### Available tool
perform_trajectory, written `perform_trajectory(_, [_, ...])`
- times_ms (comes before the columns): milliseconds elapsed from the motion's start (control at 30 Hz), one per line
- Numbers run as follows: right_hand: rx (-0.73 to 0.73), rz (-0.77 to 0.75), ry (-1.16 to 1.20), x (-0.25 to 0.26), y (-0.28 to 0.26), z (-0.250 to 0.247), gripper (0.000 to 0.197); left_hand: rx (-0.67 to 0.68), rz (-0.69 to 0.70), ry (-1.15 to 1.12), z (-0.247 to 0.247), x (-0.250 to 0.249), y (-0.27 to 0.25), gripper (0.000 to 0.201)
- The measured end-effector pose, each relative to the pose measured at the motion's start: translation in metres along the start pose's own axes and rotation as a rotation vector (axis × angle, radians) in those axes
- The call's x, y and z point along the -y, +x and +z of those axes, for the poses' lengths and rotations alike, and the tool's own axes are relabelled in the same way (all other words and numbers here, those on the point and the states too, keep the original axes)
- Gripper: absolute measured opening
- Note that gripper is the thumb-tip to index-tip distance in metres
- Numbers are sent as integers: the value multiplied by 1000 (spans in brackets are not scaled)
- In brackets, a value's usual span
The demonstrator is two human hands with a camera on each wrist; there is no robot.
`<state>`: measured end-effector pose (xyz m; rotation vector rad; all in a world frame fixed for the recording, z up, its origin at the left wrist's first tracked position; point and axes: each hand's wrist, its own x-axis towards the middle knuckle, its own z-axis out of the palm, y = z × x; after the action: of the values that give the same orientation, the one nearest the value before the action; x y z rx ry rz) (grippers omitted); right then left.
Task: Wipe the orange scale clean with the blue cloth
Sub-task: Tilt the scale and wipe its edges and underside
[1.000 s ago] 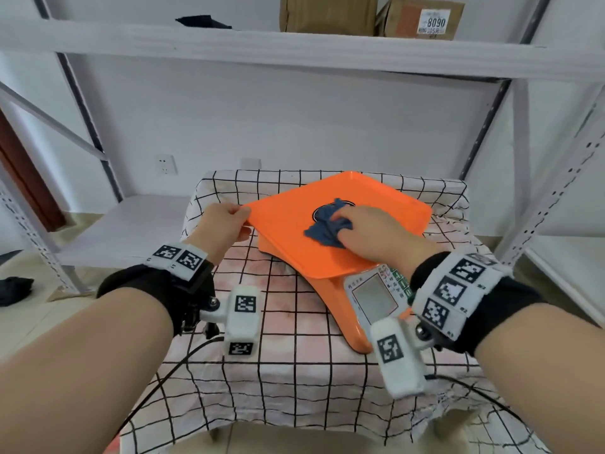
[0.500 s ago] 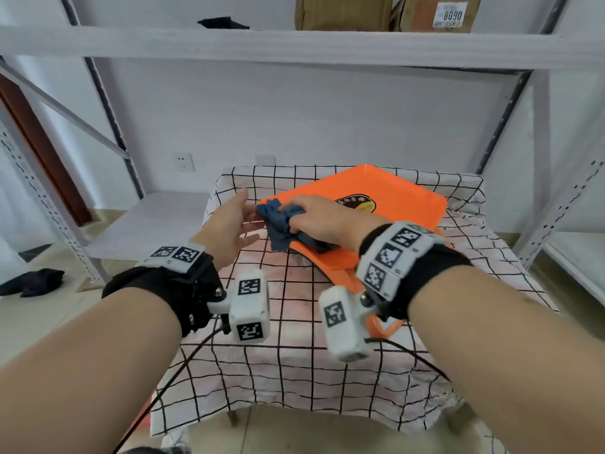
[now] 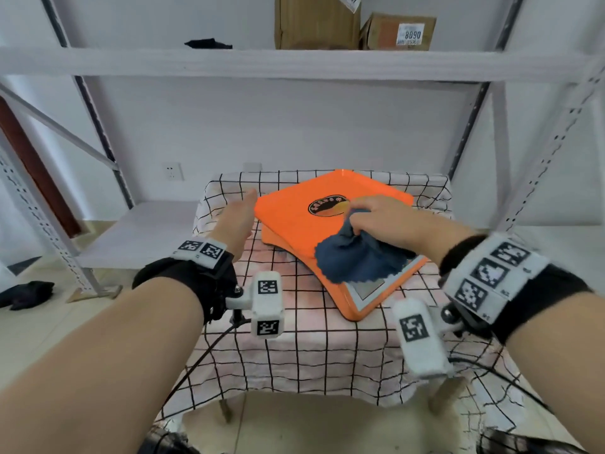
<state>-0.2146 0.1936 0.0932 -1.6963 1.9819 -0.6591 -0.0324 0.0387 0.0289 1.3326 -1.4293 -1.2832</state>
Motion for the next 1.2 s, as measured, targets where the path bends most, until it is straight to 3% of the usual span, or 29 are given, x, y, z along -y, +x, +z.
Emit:
perform_trajectory(167, [-485,320,452,-49,-11,6,20,-9,11,132,-8,0,10,49])
perform_trajectory(233, [-505,490,864,-57,-3,12,22,10,29,177,-11,2,16,46])
perform_trajectory(300, [-474,556,1081,-61,8,21,24,32,50,217,-12,2,23,39])
perform_trajectory(433, [-493,520,985,-56,23,51,33,74,82,286,-12,-2,37,29])
perform_trajectory(533, [-582,490,1076,-56,32,62,25,107,95,327,-11,-5,48,6])
perform_trajectory(633, [-648,486,1252,-59,39,61,24,92,105,302,-12,-1,58,16])
perform_trajectory(767, [-674,453,1294,-66,50,47,29,35,157,118,-11,3,49,20])
perform_trajectory(933, [-581,379,1332,-71,73,18,21,-114,322,-11,-19,-3,11,11])
perform_trajectory(1000, [-516,375,1298,-73,82,12,18,-50,418,44,-25,3,-4,9])
perform_trajectory(1067, [-477,373,1273,-76,86,13,10,7,480,153,-27,15,-11,26])
perform_trajectory(1200, [-489,351,1380,-88,75,22,11,-67,595,261,-14,31,-16,10])
